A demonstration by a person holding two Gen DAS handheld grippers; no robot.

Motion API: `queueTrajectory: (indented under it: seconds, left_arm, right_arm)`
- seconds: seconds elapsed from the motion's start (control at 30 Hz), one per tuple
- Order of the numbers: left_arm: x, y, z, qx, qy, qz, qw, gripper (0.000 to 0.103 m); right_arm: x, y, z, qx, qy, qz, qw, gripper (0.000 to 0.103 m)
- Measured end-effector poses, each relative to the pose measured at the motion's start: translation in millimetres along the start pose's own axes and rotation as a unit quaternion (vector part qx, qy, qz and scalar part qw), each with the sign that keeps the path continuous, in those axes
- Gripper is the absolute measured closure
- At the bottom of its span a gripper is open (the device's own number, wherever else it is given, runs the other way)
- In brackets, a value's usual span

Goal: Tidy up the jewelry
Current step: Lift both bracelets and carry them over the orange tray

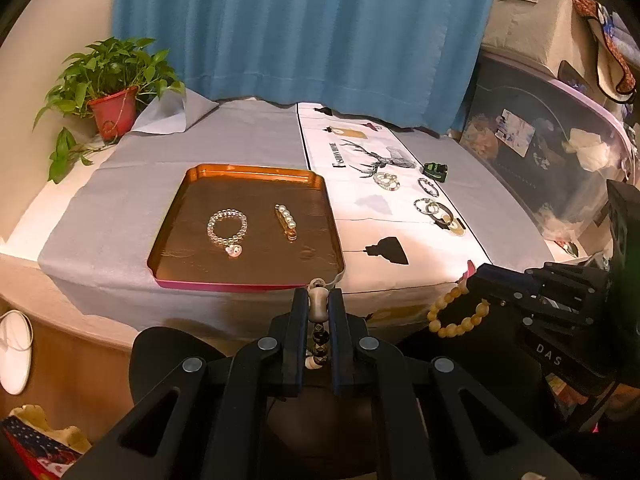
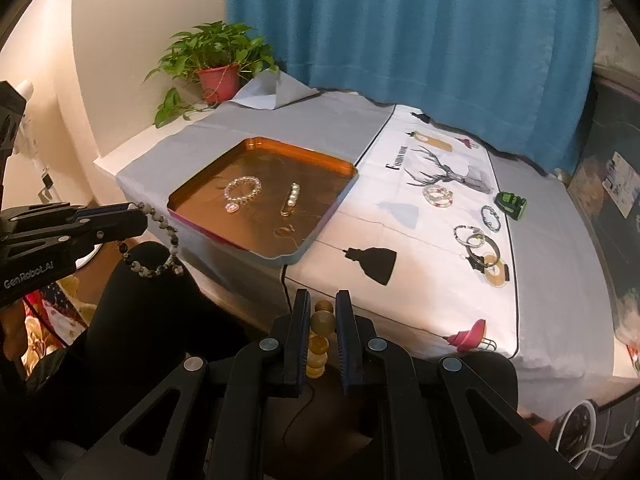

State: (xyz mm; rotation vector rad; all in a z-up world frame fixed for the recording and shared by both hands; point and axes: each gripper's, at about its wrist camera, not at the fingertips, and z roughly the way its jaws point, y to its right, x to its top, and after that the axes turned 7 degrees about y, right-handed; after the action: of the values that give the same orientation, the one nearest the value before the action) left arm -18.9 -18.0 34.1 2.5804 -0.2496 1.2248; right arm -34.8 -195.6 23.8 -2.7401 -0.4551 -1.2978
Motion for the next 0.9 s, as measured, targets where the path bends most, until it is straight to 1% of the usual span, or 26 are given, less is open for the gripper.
queueTrajectory:
  seconds: [0.57,0.73,0.9]
  left_arm:
    - [-4.0,-13.3,18.3,0.006,-0.017,-0.008,0.9998,0.095]
    - [-0.4,-25.8,27.9,0.01,-0.022,-0.016,0.9996,0.095]
    - [10.4,-40.6,41.6,0.016,-0.023,-0.019,0.9994,0.095]
  right_arm:
    - [1.6,-8.2,22.7,0.011,-0.021,-0.004,1.0,0.09]
    - [9.0,-9.3,35.0,0.012,-0.025,-0.006,1.0,0.09]
    - [22.6,-9.9,51.6,0.014,-0.023,-0.005,1.0,0.09]
